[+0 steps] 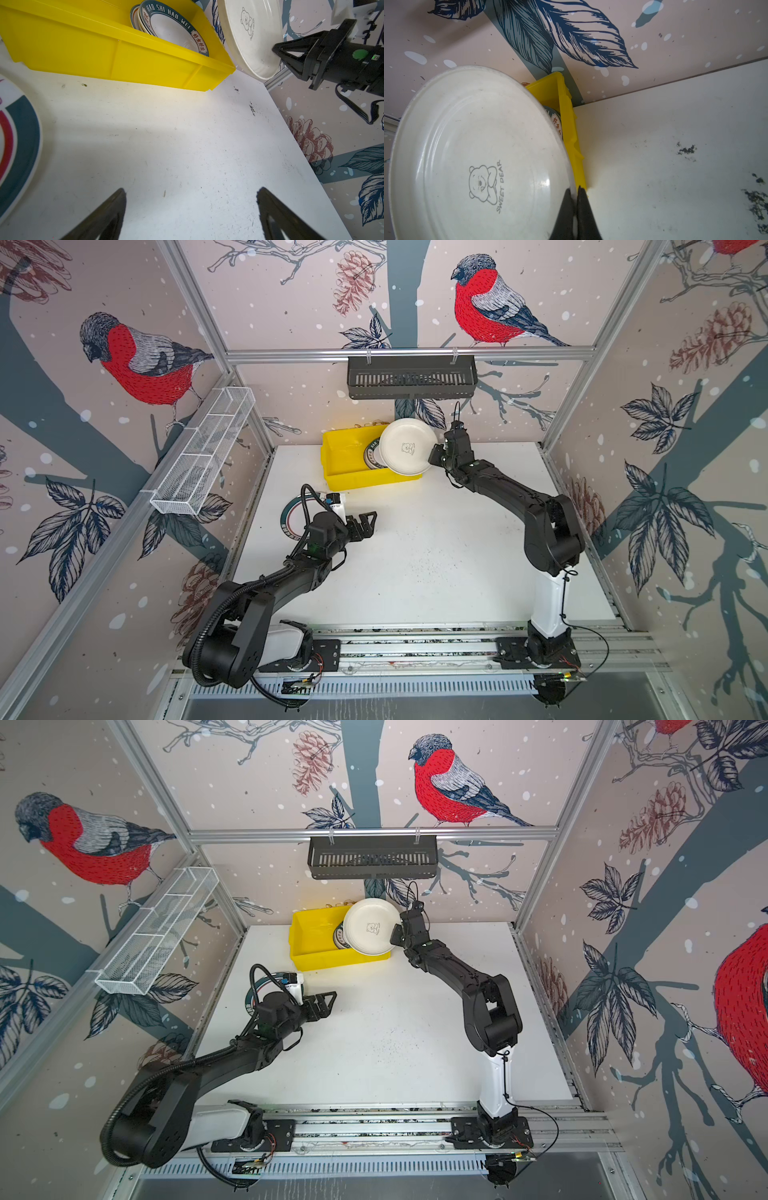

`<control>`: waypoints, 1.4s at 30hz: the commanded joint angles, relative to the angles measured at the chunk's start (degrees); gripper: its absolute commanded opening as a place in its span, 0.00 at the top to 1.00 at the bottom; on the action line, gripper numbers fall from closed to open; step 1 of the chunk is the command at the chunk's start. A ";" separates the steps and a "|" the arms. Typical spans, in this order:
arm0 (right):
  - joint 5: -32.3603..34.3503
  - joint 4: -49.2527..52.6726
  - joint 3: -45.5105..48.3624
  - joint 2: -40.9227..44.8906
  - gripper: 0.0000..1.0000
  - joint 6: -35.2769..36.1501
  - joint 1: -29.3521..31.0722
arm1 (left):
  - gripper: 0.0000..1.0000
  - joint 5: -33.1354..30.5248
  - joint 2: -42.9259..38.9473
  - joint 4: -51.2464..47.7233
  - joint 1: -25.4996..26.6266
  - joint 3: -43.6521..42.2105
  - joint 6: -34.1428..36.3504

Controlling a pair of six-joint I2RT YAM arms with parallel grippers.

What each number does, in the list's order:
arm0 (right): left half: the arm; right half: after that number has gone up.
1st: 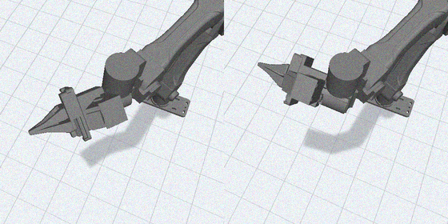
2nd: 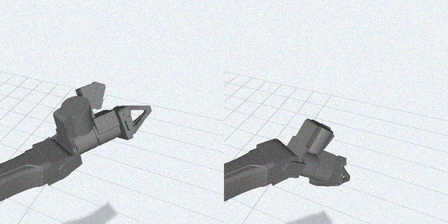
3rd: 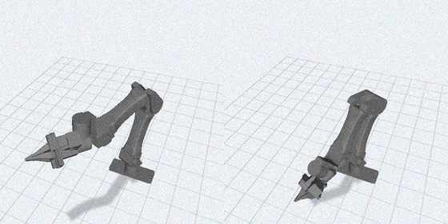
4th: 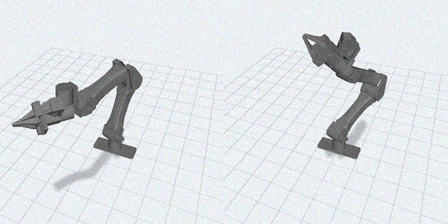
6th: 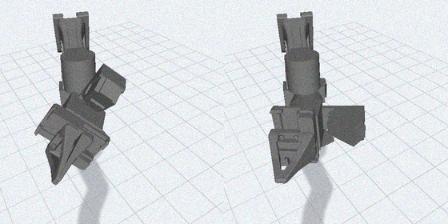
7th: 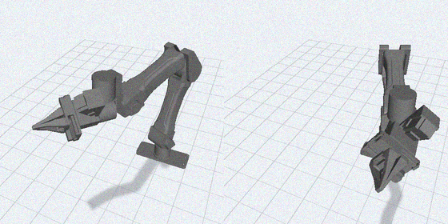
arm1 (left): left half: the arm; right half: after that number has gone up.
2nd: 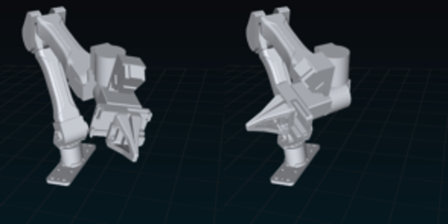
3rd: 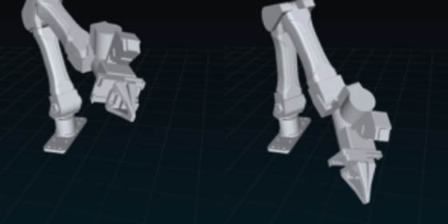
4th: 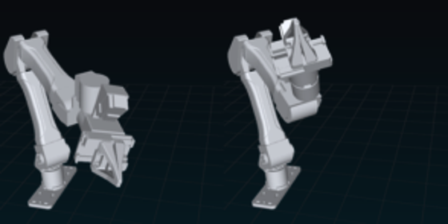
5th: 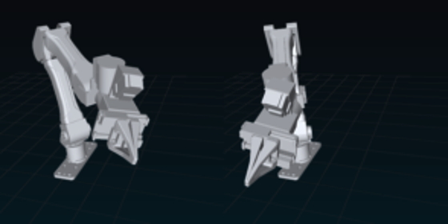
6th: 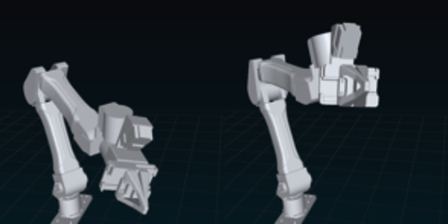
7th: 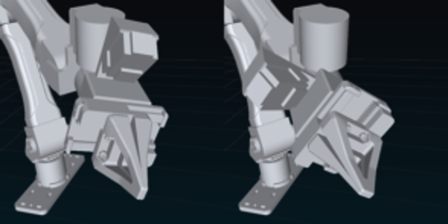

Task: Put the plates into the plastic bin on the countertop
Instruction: 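Carry the upright bear-print plate to the yellow bin with the right gripper, then lower the bear-print plate into the bin and open the right gripper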

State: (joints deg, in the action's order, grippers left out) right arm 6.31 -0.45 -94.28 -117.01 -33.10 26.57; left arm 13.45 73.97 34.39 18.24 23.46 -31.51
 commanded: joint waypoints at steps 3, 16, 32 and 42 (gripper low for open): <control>-1.57 -2.51 -4.70 -3.81 1.00 -0.41 -0.11 | 0.03 0.16 0.38 2.71 0.01 0.18 0.32; -4.42 -4.59 -15.10 -14.47 1.00 0.14 0.24 | 0.03 0.92 0.94 2.66 -0.03 0.53 -0.40; -4.13 -2.17 -27.09 -24.31 1.00 -0.74 0.78 | 0.03 0.87 1.31 1.89 -0.02 0.88 -0.74; -2.94 -2.13 -26.99 -24.82 1.00 -0.85 0.77 | 0.03 1.04 2.14 2.26 -0.01 0.97 -0.84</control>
State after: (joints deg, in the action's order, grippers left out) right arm 3.03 -1.78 -120.92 -141.67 -34.17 27.33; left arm 13.89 75.79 34.17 18.24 24.01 -31.81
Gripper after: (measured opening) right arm 0.068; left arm 0.972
